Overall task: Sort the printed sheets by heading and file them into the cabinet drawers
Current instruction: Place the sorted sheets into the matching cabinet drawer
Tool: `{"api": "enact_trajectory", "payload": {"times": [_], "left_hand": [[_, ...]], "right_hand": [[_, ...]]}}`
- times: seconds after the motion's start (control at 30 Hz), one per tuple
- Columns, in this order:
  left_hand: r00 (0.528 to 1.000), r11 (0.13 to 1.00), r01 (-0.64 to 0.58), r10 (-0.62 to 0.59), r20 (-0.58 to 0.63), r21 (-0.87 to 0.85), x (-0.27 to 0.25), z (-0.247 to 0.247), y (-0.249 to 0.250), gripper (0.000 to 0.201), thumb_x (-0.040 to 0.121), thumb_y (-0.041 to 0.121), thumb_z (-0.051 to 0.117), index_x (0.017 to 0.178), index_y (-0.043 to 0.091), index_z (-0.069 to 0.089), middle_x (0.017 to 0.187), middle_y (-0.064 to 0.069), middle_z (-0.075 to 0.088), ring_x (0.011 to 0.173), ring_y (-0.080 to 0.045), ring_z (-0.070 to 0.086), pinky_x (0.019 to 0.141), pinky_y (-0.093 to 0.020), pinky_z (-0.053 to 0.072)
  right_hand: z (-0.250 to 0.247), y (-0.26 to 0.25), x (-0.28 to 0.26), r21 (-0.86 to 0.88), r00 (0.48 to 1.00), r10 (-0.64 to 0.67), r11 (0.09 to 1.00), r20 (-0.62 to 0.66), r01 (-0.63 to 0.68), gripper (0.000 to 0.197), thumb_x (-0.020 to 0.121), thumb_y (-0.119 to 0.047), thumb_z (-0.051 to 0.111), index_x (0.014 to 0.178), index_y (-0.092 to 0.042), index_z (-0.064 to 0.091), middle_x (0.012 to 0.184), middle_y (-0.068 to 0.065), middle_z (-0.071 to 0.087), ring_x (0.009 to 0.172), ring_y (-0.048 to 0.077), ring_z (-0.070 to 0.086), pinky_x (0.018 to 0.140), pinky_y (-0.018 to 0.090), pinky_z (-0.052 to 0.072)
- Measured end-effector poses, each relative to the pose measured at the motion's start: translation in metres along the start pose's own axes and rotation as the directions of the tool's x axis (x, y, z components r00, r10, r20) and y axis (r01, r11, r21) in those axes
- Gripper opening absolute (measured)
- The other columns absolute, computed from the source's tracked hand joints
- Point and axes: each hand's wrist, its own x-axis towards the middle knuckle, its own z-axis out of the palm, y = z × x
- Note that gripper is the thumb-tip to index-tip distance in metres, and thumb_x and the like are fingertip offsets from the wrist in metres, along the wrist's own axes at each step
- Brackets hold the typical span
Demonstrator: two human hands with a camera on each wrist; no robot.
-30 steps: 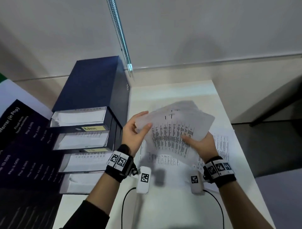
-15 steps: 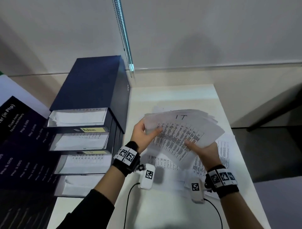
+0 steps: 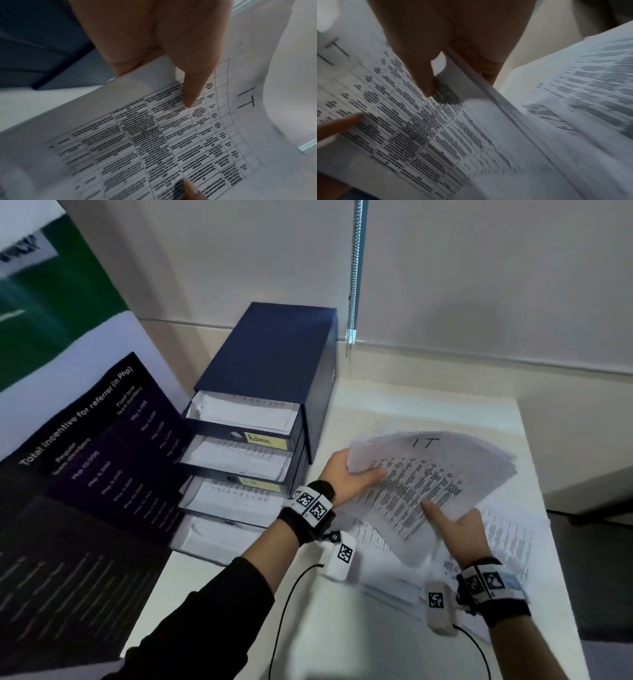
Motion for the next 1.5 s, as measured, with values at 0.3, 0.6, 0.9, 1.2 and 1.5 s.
{"api": "enact_trajectory", "payload": {"times": [0.3,0.6,0.9,1.2,1.5], "left_hand": [[0.998,0.999,0.046,-0.047,-0.035,-0.022,-0.055,-0.104,0.002,0.059,0.084,0.042,0.071,0.135,0.018,0.05,0.122,0.005,0.066,0.105,-0.004,0.066,0.084,-0.02,0.054],[0.951,0.952,0.285,-0.267,-0.154,0.11,-0.203,-0.221,-0.093,0.043,0.076,0.04,0.079,0.108,0.013,0.072,0.099,-0.005,0.076,0.089,-0.025,0.073,0.083,-0.043,0.058],[0.819,0.812,0.553,-0.489,-0.299,0.186,-0.316,-0.283,-0.196,0.03,0.073,0.041,0.081,0.099,0.029,0.071,0.092,0.008,0.076,0.089,-0.011,0.071,0.092,-0.04,0.055],[0.789,0.855,0.475,-0.519,-0.33,-0.209,-0.317,-0.311,-0.196,0.056,0.083,0.019,0.076,0.133,0.019,0.051,0.099,-0.028,0.07,0.086,-0.029,0.07,0.076,-0.036,0.056],[0.826,0.829,0.541,-0.555,-0.1,-0.141,-0.281,-0.323,-0.175,0.034,0.089,0.009,0.068,0.123,0.012,0.062,0.096,-0.011,0.075,0.065,-0.014,0.07,0.051,-0.021,0.054]], "right_hand": [[0.05,-0.06,-0.019,0.073,0.997,-0.077,0.995,0.032,0.075,0.066,0.074,-0.059,0.074,0.121,-0.016,0.058,0.116,0.003,0.066,0.106,0.02,0.062,0.093,0.042,0.048],[0.173,-0.019,-0.114,-0.039,0.688,0.191,0.972,0.7,-0.231,0.057,0.085,-0.037,0.072,0.136,-0.024,0.052,0.125,-0.008,0.066,0.113,0.012,0.064,0.1,0.045,0.05],[0.291,0.061,-0.205,-0.337,0.43,0.533,0.826,0.729,-0.452,0.051,0.087,-0.024,0.072,0.129,-0.001,0.056,0.108,0.009,0.069,0.094,0.027,0.068,0.087,0.054,0.055],[0.319,0.064,-0.193,-0.056,0.449,0.606,0.633,0.657,-0.772,0.051,0.086,-0.022,0.072,0.13,-0.002,0.055,0.123,0.02,0.065,0.112,0.036,0.064,0.102,0.053,0.046],[0.31,0.032,-0.154,0.112,0.528,0.652,0.567,0.544,-0.816,0.041,0.096,-0.031,0.057,0.126,-0.003,0.06,0.117,0.019,0.068,0.093,0.03,0.07,0.06,0.038,0.058]]}}
